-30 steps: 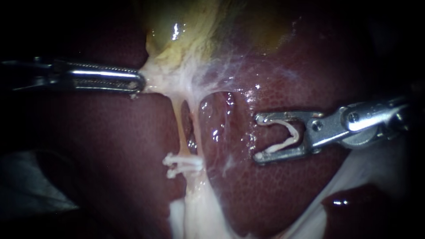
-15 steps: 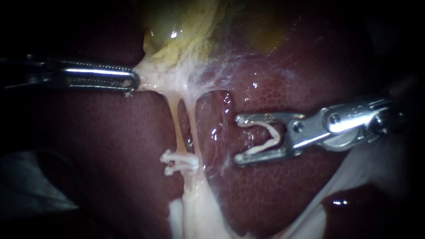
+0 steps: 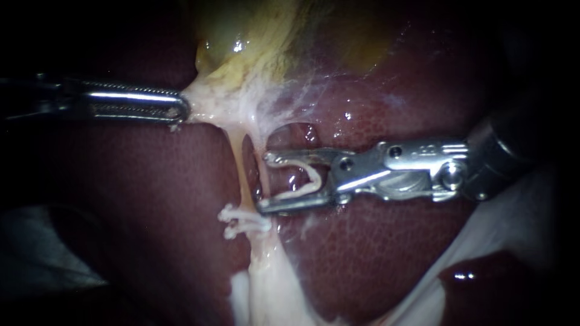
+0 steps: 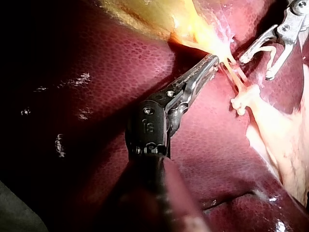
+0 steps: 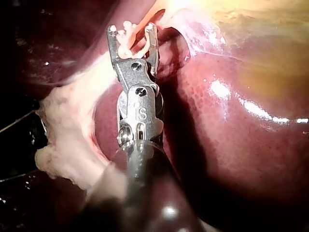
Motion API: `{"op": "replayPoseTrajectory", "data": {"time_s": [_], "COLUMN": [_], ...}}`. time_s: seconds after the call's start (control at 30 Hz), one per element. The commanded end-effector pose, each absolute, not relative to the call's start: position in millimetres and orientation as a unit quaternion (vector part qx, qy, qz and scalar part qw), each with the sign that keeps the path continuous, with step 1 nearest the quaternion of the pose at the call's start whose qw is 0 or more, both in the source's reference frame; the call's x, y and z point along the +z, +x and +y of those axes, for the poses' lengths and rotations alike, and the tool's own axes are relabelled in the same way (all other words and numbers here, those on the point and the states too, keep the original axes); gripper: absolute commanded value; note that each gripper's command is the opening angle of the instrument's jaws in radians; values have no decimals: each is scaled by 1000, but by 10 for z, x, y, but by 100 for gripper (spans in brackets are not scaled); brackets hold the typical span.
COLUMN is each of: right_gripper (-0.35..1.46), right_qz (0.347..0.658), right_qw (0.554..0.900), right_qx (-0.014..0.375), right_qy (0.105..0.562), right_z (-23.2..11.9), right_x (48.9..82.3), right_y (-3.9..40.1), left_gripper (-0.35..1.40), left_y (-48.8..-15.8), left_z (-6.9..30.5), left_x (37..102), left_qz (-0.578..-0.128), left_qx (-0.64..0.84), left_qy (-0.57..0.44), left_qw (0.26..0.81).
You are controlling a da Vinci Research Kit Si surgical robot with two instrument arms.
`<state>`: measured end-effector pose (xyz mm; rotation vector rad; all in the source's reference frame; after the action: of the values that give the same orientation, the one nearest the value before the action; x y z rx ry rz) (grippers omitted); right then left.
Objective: Clipping third clip left tube
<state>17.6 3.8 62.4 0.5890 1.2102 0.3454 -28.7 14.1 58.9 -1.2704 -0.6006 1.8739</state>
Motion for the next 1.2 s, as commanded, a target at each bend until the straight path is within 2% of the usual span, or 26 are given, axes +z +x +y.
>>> {"op": "replayPoseTrajectory", "data": {"time_s": [0.03, 0.43, 0.57, 0.83, 1.2], "right_gripper": [50, 50, 50, 50, 50], "right_qz": [558, 558, 568, 600, 618], "right_qw": [765, 747, 734, 689, 664], "right_qx": [162, 178, 178, 190, 202], "right_qy": [277, 315, 327, 360, 368], "right_z": [38, 36, 36, 39, 46], "right_x": [628, 676, 684, 684, 669], "right_y": [178, 188, 196, 216, 222], "left_gripper": [-35, -35, -35, -35, -35], "left_y": [-287, -287, -287, -288, -290], "left_z": [141, 141, 141, 141, 142], "left_x": [589, 589, 589, 589, 590], "left_qz": [-236, -236, -236, -236, -236], "left_qx": [737, 737, 737, 737, 737], "left_qy": [-500, -500, -500, -499, -499], "left_qw": [389, 389, 389, 390, 390]}}
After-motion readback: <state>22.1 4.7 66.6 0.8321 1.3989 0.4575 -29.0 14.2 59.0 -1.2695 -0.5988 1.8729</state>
